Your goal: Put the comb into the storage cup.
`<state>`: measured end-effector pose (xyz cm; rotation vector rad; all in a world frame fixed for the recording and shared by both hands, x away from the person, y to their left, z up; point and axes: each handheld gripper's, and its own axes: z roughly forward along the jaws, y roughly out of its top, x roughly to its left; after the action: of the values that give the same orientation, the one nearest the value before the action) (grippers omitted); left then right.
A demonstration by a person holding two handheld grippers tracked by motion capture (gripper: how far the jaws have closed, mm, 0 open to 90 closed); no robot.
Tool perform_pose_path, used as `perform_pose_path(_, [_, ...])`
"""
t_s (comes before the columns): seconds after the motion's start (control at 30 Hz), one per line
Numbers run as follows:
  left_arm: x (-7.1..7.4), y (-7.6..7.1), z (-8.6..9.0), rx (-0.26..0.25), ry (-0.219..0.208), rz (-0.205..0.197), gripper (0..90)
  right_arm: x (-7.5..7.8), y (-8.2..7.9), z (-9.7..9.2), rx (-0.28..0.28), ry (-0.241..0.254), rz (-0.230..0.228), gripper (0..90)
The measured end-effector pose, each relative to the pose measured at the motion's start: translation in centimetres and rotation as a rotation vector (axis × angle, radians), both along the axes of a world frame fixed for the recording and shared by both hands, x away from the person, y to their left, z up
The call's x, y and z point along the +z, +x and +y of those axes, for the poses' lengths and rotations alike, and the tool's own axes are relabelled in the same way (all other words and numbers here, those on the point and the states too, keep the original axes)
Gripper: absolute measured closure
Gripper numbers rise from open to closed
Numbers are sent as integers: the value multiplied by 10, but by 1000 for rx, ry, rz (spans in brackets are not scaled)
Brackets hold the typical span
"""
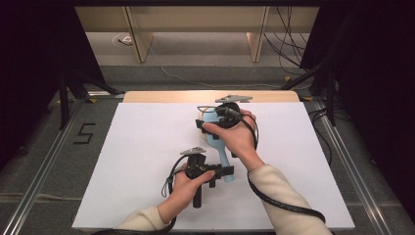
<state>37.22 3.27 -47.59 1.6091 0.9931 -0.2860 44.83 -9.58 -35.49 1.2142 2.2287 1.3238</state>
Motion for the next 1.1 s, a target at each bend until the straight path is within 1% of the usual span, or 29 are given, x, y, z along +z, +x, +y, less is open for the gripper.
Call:
perform_pose_path(0.23, [1,0,1,1,5,-6,649,2,0,0,-3,6,-2,205])
perform_pose_path(0.33, [2,1,1,-3,16,-15,646,2,0,0,-4,8,-1,206])
perform_pose_path(0.47, [3,1,2,-2,20,-22,628,3,0,-1,-10,15,2,206])
perform_pose_path(0.5, [3,0,2,-3,25,-29,603,3,0,-1,-11,17,0,206])
perform_pose_path(0.53, [4,0,2,-4,36,-43,571,4,0,-1,-12,19,0,206])
perform_pose_path(0.57, [5,0,2,-7,47,-55,527,4,0,-2,-14,22,-4,206])
perform_pose_path(0.63, [6,0,2,-12,68,-65,401,4,0,-2,-17,33,0,206])
perform_pose_path(0.7, [9,-2,2,-17,110,-77,239,5,1,-3,-26,45,3,205])
perform_pose_path(0.77, [11,-4,3,-23,131,-95,166,5,1,-3,-30,60,1,206])
perform_pose_path(0.8, [12,-5,3,-19,157,-105,142,5,1,-4,-32,59,-4,206])
perform_pose_path(0.87, [13,-5,3,0,204,-113,150,6,1,-4,-41,62,-21,206])
perform_pose_path(0.93, [13,-6,3,7,237,-126,140,7,1,-4,-46,68,-26,206])
perform_pose_path(1.03, [13,-7,4,-1,249,-143,111,10,1,-5,-50,71,-34,206])
perform_pose_path(1.1, [14,-7,5,-9,258,-161,100,11,1,-5,-52,74,-39,206])
